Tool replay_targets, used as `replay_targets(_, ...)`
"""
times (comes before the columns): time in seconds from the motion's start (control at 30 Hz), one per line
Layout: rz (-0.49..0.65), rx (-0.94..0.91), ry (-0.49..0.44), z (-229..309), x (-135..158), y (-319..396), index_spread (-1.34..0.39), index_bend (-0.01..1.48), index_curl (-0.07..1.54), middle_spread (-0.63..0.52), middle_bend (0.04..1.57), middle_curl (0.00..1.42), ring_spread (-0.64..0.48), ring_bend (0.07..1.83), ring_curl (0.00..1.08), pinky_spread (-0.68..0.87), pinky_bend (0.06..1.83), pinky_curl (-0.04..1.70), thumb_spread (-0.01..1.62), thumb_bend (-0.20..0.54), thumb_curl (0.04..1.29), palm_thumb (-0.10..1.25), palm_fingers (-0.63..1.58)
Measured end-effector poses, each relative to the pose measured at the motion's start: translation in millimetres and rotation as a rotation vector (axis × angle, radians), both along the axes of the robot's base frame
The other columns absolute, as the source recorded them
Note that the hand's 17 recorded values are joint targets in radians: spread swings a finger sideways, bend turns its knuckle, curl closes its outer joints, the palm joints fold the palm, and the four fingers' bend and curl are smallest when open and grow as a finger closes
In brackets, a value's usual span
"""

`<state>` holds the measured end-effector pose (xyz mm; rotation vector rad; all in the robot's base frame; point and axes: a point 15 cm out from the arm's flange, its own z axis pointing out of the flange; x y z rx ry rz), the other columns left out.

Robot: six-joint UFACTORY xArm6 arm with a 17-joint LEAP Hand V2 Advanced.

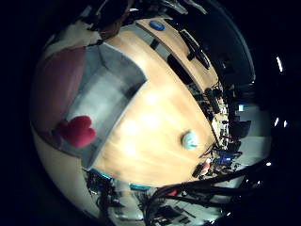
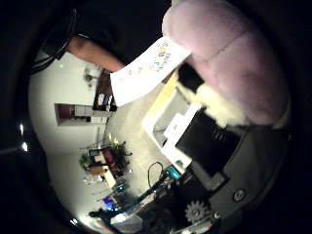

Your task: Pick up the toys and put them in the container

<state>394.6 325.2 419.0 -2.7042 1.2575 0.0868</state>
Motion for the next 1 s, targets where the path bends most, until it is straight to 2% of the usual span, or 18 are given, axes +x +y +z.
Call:
replay_targets(0.17, 0.003, -0.001, 0.001, -0.9, 2.4, -3.3, -0.59, 0.15, 0.71, -0.4, 0.63, 0.68, -0.37, 1.09, 0.45, -0.57, 1.07, 0.39, 1.05, -0.059, 0.28, 0.48, 0.98)
replay_targets(0.2, 0.004, -0.002, 0.003, -1.6, 2.6, -3.6, -0.58, 0.16, 0.71, -0.39, 0.57, 0.67, -0.37, 1.06, 0.44, -0.54, 1.08, 0.4, 1.03, -0.077, 0.26, 0.41, 0.85)
replay_targets(0.23, 0.005, -0.006, 0.006, -3.1, 2.7, -4.7, -0.58, 0.21, 0.73, -0.36, 0.51, 0.66, -0.36, 1.01, 0.45, -0.45, 1.05, 0.41, 1.0, -0.098, 0.25, 0.31, 0.6)
replay_targets(0.27, 0.009, -0.014, 0.016, -7.1, 2.9, -5.9, -0.56, 0.2, 0.73, -0.31, 0.43, 0.64, -0.29, 0.92, 0.44, -0.31, 1.05, 0.44, 0.94, -0.116, 0.24, 0.2, 0.31)
replay_targets(0.3, 0.019, -0.027, 0.038, -13.6, 1.6, -8.7, -0.55, 0.19, 0.72, -0.29, 0.41, 0.62, -0.25, 0.88, 0.43, -0.25, 1.06, 0.44, 0.92, -0.114, 0.24, 0.16, 0.23)
replay_targets(0.37, 0.05, -0.047, 0.087, -26.7, -2.4, -12.2, -0.53, 0.12, 0.63, -0.19, 0.34, 0.57, -0.09, 0.73, 0.36, -0.02, 1.09, 0.42, 0.83, -0.091, 0.24, 0.06, 0.06)
replay_targets(0.5, 0.044, -0.027, 0.112, -29.4, 1.1, -16.5, -0.49, 0.14, 0.52, -0.08, 0.29, 0.5, 0.07, 0.65, 0.28, 0.26, 1.1, 0.37, 0.76, -0.047, 0.26, 0.01, 0.03)
replay_targets(0.63, 0.042, -0.025, 0.111, -28.7, 1.6, -17.4, -0.48, 0.15, 0.46, -0.04, 0.29, 0.48, 0.13, 0.63, 0.27, 0.39, 1.09, 0.34, 0.75, -0.036, 0.28, 0.01, 0.04)
replay_targets(0.73, 0.041, -0.026, 0.114, -29.8, 1.7, -17.2, -0.47, 0.16, 0.42, -0.03, 0.28, 0.45, 0.16, 0.62, 0.27, 0.46, 1.09, 0.32, 0.75, -0.036, 0.29, 0.01, 0.06)
replay_targets(1.0, 0.04, -0.024, 0.109, -26.1, -0.3, -16.7, -0.46, 0.16, 0.37, -0.02, 0.28, 0.42, 0.17, 0.61, 0.26, 0.52, 1.05, 0.28, 0.76, -0.033, 0.3, 0.02, 0.11)
